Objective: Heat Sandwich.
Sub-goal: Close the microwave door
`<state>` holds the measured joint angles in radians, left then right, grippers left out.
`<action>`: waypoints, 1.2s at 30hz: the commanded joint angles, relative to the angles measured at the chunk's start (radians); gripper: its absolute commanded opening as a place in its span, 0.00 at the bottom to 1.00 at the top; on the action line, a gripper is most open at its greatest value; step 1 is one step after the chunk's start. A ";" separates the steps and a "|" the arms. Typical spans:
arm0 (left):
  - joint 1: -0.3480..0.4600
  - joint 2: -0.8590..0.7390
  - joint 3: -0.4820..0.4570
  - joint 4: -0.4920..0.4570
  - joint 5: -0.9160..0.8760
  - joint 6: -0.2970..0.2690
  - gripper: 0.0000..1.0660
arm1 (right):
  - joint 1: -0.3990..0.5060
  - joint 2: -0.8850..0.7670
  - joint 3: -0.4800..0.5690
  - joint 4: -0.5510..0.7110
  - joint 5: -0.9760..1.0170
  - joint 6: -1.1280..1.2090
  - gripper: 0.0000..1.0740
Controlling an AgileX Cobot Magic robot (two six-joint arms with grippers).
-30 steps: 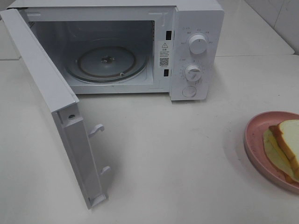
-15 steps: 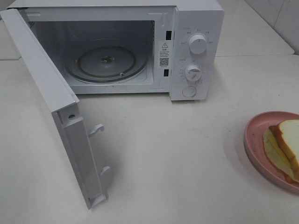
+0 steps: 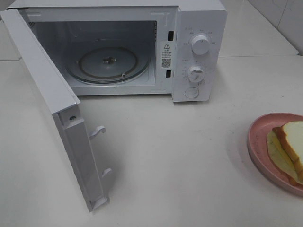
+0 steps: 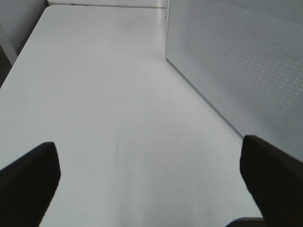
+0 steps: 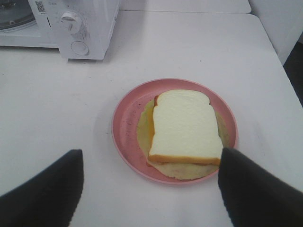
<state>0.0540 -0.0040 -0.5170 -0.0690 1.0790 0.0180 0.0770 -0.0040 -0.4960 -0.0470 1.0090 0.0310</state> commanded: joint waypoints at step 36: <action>0.000 0.528 0.223 0.045 -1.008 0.025 0.00 | -0.008 -0.027 -0.001 0.003 -0.015 -0.011 0.70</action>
<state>0.0540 0.4960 -0.3420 -0.0250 0.2200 0.0400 0.0770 -0.0040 -0.4960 -0.0470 1.0090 0.0310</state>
